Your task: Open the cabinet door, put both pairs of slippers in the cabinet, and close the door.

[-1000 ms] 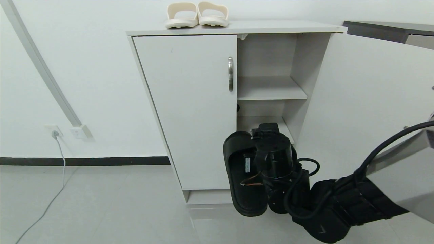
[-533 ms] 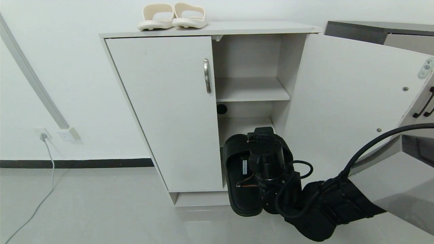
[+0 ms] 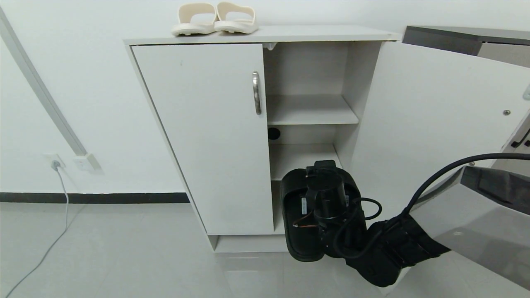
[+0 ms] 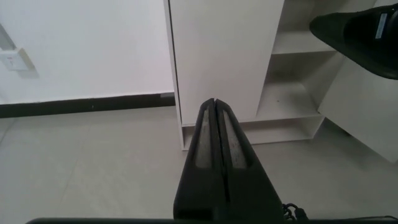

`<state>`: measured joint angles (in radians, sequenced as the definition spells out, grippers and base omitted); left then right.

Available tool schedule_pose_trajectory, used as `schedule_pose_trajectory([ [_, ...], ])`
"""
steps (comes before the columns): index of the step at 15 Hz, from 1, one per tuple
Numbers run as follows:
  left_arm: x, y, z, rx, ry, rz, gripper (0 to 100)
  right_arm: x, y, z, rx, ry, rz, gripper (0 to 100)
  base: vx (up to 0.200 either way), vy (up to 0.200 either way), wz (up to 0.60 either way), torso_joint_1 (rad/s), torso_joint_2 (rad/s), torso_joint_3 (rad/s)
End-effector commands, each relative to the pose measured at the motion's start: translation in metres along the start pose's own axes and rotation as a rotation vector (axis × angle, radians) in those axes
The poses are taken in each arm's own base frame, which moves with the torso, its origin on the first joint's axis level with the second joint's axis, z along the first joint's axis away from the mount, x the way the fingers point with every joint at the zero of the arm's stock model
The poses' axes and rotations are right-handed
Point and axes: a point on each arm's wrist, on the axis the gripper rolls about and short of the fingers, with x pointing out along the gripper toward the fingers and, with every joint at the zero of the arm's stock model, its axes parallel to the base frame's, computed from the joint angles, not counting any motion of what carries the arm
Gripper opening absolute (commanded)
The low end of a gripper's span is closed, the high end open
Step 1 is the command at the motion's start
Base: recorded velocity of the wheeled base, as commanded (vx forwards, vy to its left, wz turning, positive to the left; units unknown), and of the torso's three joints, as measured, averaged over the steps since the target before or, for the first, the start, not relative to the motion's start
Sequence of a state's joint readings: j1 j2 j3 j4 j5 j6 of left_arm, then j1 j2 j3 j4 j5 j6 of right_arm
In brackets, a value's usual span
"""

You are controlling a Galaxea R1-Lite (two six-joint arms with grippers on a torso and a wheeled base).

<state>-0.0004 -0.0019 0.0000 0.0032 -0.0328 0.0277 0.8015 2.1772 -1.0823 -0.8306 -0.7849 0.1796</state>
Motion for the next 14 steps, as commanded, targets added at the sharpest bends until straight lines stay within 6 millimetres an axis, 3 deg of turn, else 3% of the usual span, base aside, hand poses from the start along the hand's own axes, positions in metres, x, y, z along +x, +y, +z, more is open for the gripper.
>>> schedule_pose_trajectory([
  [1,0.0,0.0,0.0,0.0,0.002,0.001,0,0.005,0.0,-0.006,-0.006,0.007,-0.009,0,0.0,0.0,0.0,0.0,0.0,0.0],
  [5,0.0,0.0,0.0,0.0,0.002,0.001,0,0.007,0.0,-0.008,-0.005,0.006,-0.01,0,0.0,0.0,0.0,0.0,0.0,0.0],
  [14,0.0,0.0,0.0,-0.008,0.002,0.002,0,0.018,-0.002,-0.017,0.016,-0.004,0.01,0,0.0,0.0,0.0,0.002,0.0,-0.184],
])
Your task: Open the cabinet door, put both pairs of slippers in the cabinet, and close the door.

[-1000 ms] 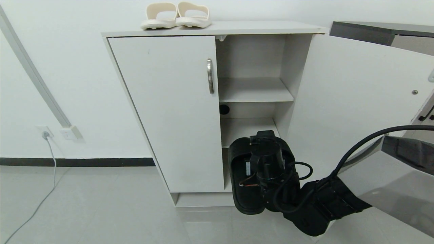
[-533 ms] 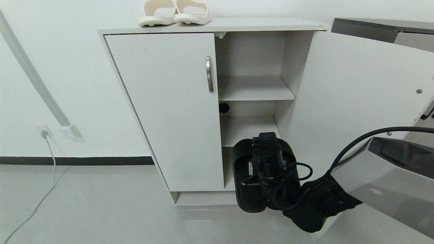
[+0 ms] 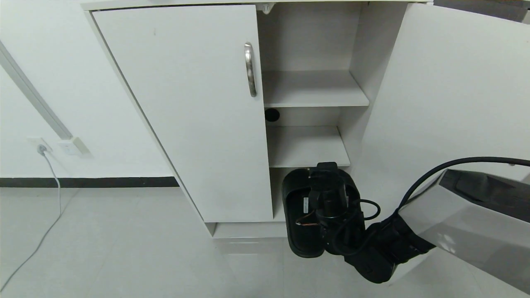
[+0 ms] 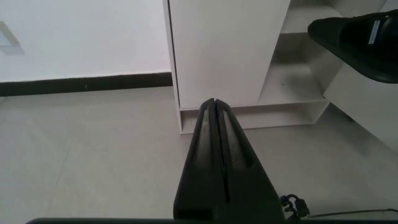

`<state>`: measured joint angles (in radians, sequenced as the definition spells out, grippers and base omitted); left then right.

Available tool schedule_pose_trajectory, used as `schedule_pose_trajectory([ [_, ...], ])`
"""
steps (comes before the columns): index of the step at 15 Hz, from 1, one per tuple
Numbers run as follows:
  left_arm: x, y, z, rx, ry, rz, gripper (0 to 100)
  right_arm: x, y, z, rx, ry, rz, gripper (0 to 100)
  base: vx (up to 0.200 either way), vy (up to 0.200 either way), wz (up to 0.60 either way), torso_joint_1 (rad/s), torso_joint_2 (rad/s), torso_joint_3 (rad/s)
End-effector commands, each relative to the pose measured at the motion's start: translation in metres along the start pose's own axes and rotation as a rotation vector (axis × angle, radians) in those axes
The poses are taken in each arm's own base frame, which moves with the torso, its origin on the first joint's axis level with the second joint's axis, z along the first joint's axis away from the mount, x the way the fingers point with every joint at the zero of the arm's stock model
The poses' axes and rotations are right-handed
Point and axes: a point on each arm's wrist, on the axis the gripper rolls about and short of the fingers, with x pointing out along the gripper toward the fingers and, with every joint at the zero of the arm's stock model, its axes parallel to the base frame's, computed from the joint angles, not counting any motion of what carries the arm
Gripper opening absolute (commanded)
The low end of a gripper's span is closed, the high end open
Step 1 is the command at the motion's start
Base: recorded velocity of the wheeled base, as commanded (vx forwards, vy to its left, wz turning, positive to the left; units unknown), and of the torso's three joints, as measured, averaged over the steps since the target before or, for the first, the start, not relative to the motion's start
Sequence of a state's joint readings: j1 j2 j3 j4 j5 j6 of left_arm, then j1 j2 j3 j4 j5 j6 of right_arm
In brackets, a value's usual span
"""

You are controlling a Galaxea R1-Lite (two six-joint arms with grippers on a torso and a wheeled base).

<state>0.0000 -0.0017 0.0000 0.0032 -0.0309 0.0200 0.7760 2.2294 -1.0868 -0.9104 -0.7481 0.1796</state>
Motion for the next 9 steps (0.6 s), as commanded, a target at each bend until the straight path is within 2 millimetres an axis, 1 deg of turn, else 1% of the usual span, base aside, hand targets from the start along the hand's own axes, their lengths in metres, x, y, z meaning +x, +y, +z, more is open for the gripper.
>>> schedule_pose_trajectory([
  [1,0.0001,0.0,0.0001,0.0,0.002,0.0,0,0.0037,-0.0008,-0.0065,0.002,0.0,0.009,0,0.0,0.0,0.0,0.007,0.0,-0.203],
  [5,0.0001,0.0,0.0001,0.0,0.002,0.0,0,0.0009,-0.003,-0.0086,0.018,-0.016,0.048,0,0.0,0.0,0.0,0.001,0.0,-0.197],
  [6,0.0001,0.0,0.0001,0.0,0.002,0.0,0,-0.0006,-0.0034,-0.0094,0.018,-0.03,0.095,0,0.0,0.0,0.0,0.007,0.0,-0.124],
  [9,0.0001,0.0001,0.0002,-0.002,0.0,0.003,0,0.0019,-0.0028,-0.0145,0.006,-0.058,0.099,0,0.0,0.0,0.0,0.0,0.0,0.0],
])
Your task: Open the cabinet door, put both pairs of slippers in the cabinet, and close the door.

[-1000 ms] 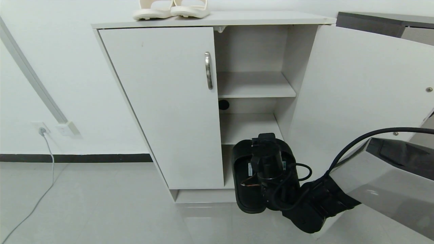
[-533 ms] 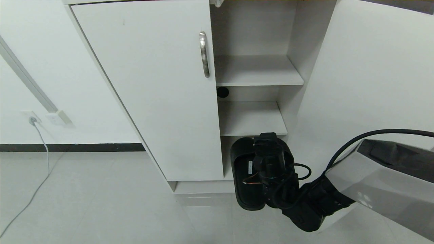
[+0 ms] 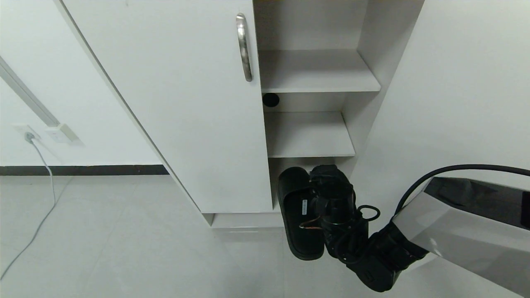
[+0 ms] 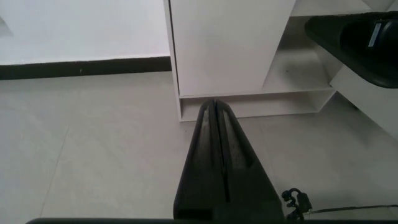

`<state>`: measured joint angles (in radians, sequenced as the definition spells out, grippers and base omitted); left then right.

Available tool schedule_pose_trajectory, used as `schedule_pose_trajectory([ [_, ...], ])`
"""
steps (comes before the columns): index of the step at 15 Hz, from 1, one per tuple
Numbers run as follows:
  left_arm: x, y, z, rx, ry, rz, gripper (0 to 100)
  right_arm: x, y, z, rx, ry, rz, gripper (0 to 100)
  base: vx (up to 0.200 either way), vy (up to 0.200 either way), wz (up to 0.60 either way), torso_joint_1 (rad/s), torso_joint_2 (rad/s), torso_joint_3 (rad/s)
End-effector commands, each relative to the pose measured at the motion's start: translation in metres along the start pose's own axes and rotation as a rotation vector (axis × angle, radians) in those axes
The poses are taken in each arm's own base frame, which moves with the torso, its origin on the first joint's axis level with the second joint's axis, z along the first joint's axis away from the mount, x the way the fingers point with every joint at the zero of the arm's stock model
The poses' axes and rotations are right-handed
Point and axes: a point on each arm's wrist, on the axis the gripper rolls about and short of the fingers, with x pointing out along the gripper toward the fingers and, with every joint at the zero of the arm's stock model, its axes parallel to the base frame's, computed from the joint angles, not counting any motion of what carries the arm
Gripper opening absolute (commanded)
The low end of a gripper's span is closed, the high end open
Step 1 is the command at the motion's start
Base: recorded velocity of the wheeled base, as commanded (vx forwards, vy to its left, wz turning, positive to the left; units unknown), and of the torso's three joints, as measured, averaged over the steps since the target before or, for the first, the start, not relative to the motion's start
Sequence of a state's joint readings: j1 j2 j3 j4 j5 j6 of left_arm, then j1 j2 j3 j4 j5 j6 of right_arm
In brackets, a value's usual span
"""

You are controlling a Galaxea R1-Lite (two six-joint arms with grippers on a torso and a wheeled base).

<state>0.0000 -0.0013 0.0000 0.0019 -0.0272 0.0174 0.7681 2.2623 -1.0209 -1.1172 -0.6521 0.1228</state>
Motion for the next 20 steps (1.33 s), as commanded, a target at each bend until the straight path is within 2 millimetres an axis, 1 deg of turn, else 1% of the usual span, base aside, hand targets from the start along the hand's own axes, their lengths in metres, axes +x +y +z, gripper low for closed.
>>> schedule_pose_trajectory([
  [1,0.0,0.0,0.0,-0.002,0.001,0.0,0,0.001,0.0,-0.006,-0.009,0.008,0.004,0,0.0,0.0,0.0,0.0,0.0,0.0],
  [4,0.0,0.0,0.0,-0.004,0.001,0.001,0,0.002,-0.002,-0.004,-0.002,-0.002,-0.002,0,0.0,0.0,0.0,0.0,0.0,0.0],
  [9,0.0,0.0,0.0,-0.004,0.001,0.001,0,0.0,-0.003,0.007,-0.035,-0.128,-0.004,0,0.0,0.0,0.0,0.0,0.0,0.0],
  [14,0.0,0.0,0.0,-0.002,0.001,0.001,0,0.0,-0.002,0.005,-0.036,-0.135,-0.003,0,0.0,0.0,0.0,0.0,0.0,0.0],
  [18,0.0,0.0,0.0,-0.004,0.001,0.001,0,0.001,-0.003,0.005,-0.036,-0.135,-0.004,0,0.2,0.0,0.0,-0.001,0.0,0.004],
  [20,0.0,0.0,0.0,-0.004,0.001,0.001,0,0.0,-0.003,0.008,-0.03,-0.143,-0.02,0,0.2,0.0,0.0,0.002,0.0,0.0],
])
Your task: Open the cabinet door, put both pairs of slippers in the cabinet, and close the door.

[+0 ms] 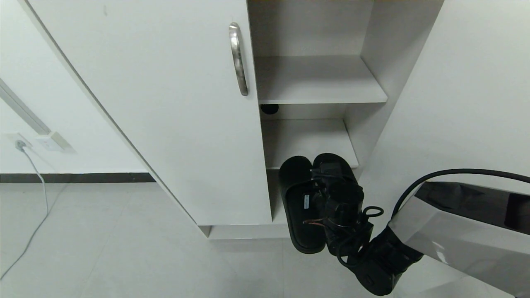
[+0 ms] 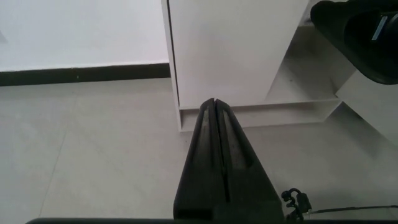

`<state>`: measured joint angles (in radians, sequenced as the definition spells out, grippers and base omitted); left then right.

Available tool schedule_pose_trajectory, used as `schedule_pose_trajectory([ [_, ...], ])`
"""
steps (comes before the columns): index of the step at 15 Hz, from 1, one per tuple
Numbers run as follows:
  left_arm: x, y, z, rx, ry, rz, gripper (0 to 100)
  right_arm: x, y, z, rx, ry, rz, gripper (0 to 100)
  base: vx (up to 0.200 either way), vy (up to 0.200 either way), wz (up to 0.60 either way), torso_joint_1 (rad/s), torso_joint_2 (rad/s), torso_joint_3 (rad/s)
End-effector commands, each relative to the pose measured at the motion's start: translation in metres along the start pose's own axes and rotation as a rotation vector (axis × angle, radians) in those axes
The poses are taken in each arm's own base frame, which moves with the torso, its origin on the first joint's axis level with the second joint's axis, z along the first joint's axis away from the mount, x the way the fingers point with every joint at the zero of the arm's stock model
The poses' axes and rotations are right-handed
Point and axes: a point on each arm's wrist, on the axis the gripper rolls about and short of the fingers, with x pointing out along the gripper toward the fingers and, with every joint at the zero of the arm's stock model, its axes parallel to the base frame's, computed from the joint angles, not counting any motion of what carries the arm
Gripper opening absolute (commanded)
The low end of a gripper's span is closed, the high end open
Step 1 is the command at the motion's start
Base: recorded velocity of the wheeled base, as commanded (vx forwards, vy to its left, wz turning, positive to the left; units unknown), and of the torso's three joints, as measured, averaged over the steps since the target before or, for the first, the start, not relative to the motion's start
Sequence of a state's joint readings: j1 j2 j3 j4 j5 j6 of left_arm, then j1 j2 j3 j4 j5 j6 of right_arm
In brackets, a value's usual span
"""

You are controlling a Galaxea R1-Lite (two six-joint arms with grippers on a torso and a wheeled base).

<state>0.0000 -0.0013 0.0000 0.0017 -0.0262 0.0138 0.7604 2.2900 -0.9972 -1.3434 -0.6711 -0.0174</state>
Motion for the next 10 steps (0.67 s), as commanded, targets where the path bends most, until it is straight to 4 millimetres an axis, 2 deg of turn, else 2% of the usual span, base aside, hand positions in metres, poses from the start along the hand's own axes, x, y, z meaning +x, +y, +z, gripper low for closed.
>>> schedule_pose_trajectory([
  [1,0.0,0.0,0.0,0.0,0.001,0.0,0,-0.001,-0.001,0.004,0.004,-0.006,-0.004,0,0.2,0.0,0.0,0.012,0.0,-0.007],
  [4,0.0,0.0,0.0,-0.006,0.001,0.002,0,0.0,0.0,0.002,0.002,-0.004,0.001,0,0.2,0.0,0.0,0.007,0.0,0.006],
  [8,0.0,0.0,0.0,-0.021,0.0,0.02,0,0.017,-0.002,-0.004,0.003,-0.005,-0.022,0,0.0,0.0,0.0,0.0,0.0,0.0],
  [10,0.0,0.0,0.0,-0.023,0.0,0.02,0,0.04,-0.001,-0.005,0.009,-0.011,-0.051,0,0.0,0.0,0.0,0.0,0.0,0.0],
])
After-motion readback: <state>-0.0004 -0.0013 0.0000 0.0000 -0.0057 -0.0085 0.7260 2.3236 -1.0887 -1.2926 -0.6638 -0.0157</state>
